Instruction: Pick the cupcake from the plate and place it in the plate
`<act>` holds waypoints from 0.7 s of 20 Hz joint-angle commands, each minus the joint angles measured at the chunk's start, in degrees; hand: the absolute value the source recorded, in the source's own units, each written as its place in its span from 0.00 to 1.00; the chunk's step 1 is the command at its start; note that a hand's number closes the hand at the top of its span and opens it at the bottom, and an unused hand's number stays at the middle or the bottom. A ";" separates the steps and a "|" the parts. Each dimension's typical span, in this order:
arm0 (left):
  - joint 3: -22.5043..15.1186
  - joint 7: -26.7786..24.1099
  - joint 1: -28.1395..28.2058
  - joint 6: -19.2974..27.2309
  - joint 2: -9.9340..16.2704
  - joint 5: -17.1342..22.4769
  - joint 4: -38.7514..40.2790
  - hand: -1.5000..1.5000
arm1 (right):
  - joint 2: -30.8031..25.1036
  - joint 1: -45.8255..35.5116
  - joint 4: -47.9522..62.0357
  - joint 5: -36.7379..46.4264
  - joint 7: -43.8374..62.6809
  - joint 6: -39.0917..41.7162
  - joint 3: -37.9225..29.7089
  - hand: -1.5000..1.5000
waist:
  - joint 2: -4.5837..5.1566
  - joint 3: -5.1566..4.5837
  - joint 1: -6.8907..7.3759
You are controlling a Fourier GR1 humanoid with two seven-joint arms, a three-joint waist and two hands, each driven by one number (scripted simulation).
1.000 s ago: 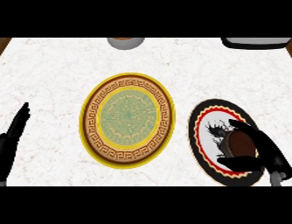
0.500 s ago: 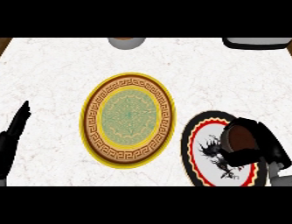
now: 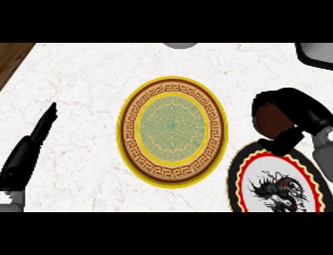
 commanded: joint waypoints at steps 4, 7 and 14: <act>-0.51 0.10 -2.06 0.51 -0.54 -0.88 1.10 0.50 | -3.23 -14.34 11.46 3.70 -18.42 -1.91 -1.50 1.00 | 0.69 0.25 0.07; -0.81 -0.75 -1.29 1.66 -1.55 -1.57 2.09 0.50 | -1.75 -17.91 16.83 4.44 -25.27 -6.98 -3.36 1.00 | 0.53 0.22 -0.93; 0.46 1.76 -2.51 1.64 -1.08 -1.20 3.34 0.50 | 1.25 -26.28 25.43 -3.71 -47.39 -4.38 -8.20 1.00 | -0.50 0.11 -4.01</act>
